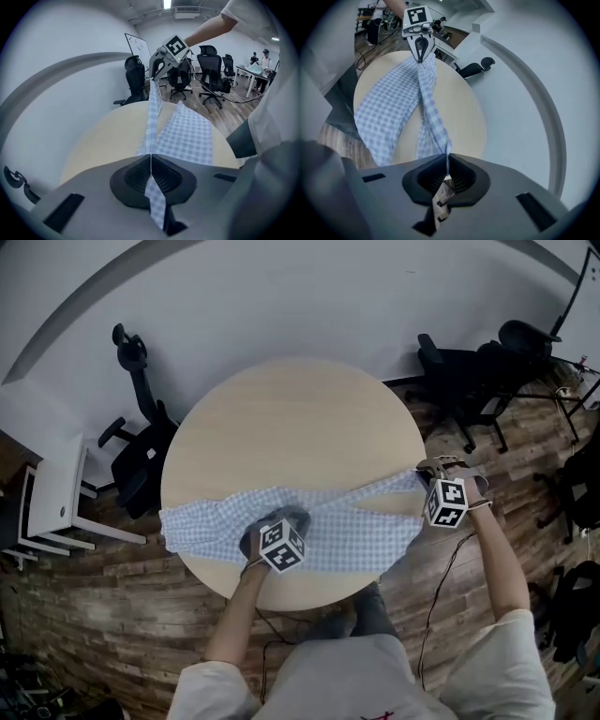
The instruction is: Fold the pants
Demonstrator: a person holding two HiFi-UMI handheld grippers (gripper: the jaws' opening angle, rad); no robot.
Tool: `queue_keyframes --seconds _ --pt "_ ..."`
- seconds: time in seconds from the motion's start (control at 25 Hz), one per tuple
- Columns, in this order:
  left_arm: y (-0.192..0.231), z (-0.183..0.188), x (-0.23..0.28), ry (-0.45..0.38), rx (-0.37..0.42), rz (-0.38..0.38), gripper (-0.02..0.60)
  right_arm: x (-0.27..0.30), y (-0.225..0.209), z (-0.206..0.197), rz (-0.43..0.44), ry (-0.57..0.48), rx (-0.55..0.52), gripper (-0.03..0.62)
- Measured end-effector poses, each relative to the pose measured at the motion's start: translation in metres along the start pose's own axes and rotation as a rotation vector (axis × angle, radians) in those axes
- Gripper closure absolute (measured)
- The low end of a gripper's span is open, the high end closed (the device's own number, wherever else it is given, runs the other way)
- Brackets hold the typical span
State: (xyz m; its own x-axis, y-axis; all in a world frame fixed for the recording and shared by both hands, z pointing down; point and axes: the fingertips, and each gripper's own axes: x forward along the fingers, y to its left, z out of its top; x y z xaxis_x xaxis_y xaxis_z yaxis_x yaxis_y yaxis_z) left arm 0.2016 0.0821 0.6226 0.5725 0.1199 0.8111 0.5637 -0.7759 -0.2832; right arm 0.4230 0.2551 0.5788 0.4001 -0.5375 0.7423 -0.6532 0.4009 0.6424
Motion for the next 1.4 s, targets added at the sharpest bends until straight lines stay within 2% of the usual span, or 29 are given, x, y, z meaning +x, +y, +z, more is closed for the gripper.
queue_keyframes --seconds 0.16,0.32,0.48,0.72,0.88,1.0,1.08,1.16,1.28,1.4 --pt "-0.046 -0.001 -0.005 0.030 0.042 -0.017 0.546 -0.033 0.050 -0.011 -0.044 0.001 0.025 0.556" --pt "-0.088 -0.015 -0.004 0.095 0.048 -0.034 0.546 -0.055 0.118 -0.012 -0.061 -0.023 0.004 0.556" --pt "-0.128 -0.037 0.009 0.162 0.054 -0.055 0.546 -0.056 0.194 -0.018 0.002 -0.044 -0.017 0.557" --pt "-0.168 -0.069 0.028 0.248 0.046 -0.083 0.546 -0.044 0.279 -0.019 0.124 -0.048 0.028 0.556" --pt "-0.172 -0.071 0.037 0.264 0.031 -0.089 0.546 -0.030 0.306 -0.020 0.189 -0.035 0.057 0.556" --pt "-0.173 -0.068 0.039 0.258 0.010 -0.094 0.545 -0.022 0.323 -0.021 0.265 -0.030 0.127 0.553" --pt "-0.177 -0.067 0.037 0.250 -0.007 -0.100 0.543 -0.021 0.330 -0.020 0.313 -0.030 0.179 0.457" --pt "-0.179 -0.068 0.031 0.246 -0.015 -0.091 0.542 -0.024 0.334 -0.023 0.339 -0.032 0.206 0.427" --pt "-0.176 -0.073 0.017 0.244 -0.053 -0.047 0.540 -0.031 0.326 -0.027 0.319 -0.053 0.263 0.424" --pt "-0.164 -0.081 -0.003 0.238 -0.084 0.028 0.540 -0.036 0.295 -0.012 0.240 -0.108 0.317 0.435"
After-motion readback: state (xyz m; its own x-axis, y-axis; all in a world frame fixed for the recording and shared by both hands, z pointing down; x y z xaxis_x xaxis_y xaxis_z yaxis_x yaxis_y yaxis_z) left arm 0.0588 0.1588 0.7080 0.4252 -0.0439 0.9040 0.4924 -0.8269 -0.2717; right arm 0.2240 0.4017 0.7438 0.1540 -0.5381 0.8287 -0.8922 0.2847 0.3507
